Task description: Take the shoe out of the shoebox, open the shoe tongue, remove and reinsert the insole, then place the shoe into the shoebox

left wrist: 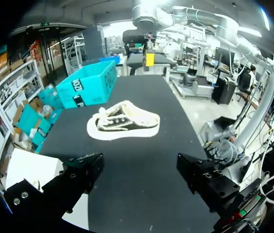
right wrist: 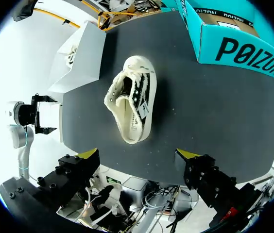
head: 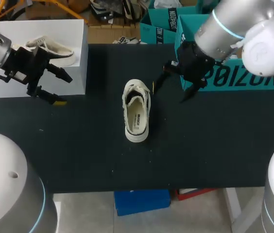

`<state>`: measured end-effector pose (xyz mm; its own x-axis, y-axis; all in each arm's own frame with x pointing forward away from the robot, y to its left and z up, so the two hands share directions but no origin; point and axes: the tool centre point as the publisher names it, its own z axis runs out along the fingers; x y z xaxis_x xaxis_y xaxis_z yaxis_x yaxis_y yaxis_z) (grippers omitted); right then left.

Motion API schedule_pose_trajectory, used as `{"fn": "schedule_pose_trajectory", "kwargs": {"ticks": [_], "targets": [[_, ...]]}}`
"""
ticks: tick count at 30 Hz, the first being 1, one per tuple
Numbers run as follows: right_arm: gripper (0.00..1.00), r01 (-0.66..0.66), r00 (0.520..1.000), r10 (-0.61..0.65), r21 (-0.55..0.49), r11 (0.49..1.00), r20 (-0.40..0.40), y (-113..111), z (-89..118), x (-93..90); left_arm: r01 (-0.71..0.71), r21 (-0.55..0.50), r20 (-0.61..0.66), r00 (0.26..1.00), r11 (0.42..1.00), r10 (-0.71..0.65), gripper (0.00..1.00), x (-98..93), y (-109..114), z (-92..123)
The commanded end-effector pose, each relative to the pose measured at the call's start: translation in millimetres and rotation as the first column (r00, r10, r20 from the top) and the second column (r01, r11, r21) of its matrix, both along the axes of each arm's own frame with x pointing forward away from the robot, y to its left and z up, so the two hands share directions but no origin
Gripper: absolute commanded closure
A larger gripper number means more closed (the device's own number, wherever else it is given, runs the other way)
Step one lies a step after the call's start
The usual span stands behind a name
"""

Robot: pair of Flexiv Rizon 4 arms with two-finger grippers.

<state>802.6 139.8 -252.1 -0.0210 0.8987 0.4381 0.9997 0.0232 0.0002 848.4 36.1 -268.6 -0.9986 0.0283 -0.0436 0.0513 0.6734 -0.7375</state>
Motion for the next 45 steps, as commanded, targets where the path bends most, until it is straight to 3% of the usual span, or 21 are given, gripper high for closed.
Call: {"fn": "schedule_pose_trajectory", "kwargs": {"ticks": [1, 7, 14, 23, 45], "targets": [[0.00, -0.163, 0.980, 0.108, -0.356, 0.920, -0.169, 6, 3, 12.3, -0.003, 0.004, 0.002, 1.000, 1.000, 0.003, 0.00, -1.6, 0, 0], [0.00, -0.173, 0.979, 0.106, -0.431, 0.885, -0.176, 10, -1, 17.1, -0.003, 0.004, 0.002, 1.000, 1.000, 0.003, 0.00, -1.6, 0, 0], [0.00, -0.083, 0.996, 0.050, -0.504, 0.860, -0.079, 17, -10, 28.3, -0.003, 0.004, 0.002, 1.000, 1.000, 0.003, 0.00, -1.6, 0, 0], [0.00, -0.021, 0.999, 0.036, -0.511, 0.859, 0.019, 30, -29, 29.8, -0.003, 0.004, 0.002, 1.000, 1.000, 0.003, 0.00, -1.6, 0, 0], [0.00, -0.033, 0.998, 0.053, -0.475, 0.879, 0.029, 30, -50, 42.5, -0.003, 0.004, 0.002, 1.000, 1.000, 0.003, 0.00, -1.6, 0, 0]]}}
